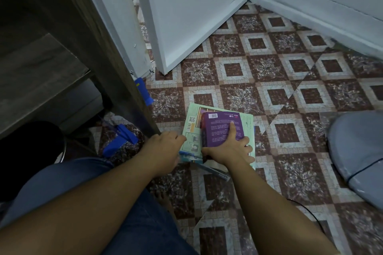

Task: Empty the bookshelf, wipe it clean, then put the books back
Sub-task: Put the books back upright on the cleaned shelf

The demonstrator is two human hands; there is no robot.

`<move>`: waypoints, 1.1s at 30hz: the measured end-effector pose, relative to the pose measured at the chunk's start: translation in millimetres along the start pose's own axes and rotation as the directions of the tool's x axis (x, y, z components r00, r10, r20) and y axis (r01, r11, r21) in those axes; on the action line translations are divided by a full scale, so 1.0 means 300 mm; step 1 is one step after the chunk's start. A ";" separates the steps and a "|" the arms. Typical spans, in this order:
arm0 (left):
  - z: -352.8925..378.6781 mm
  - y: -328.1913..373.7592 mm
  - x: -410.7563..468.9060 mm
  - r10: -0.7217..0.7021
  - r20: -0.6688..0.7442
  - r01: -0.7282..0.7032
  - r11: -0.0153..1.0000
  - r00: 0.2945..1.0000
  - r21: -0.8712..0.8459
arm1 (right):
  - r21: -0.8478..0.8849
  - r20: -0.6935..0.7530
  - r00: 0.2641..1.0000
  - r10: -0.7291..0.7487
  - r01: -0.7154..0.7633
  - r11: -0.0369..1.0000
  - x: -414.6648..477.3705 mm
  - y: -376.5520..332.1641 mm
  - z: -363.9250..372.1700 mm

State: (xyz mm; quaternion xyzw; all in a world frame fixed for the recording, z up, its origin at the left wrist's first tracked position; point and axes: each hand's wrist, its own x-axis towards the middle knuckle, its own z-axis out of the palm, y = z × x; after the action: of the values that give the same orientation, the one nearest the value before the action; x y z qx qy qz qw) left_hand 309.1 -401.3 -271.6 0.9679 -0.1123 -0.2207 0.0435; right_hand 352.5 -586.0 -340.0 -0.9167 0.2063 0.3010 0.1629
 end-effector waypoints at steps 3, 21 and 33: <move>-0.011 -0.001 -0.004 -0.020 -0.005 0.020 0.999 1.000 -0.032 | 0.088 -0.097 0.995 0.007 0.001 0.996 0.009 -0.010 -0.034; 0.038 -0.079 0.055 -0.068 0.030 0.069 0.997 0.997 -0.044 | 0.444 0.097 0.994 0.057 -0.094 0.891 0.082 -0.226 0.189; 0.016 -0.072 0.075 -0.080 0.038 0.080 0.997 0.996 -0.008 | -0.430 0.157 0.689 -0.707 0.692 0.579 0.133 -0.087 0.195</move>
State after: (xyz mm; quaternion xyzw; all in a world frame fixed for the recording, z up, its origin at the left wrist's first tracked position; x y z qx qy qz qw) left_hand 331.0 -385.9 -288.2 0.9670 -0.0733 -0.2410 0.0369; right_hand 365.8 -549.9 -404.8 -0.9388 -0.2459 0.2370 0.0445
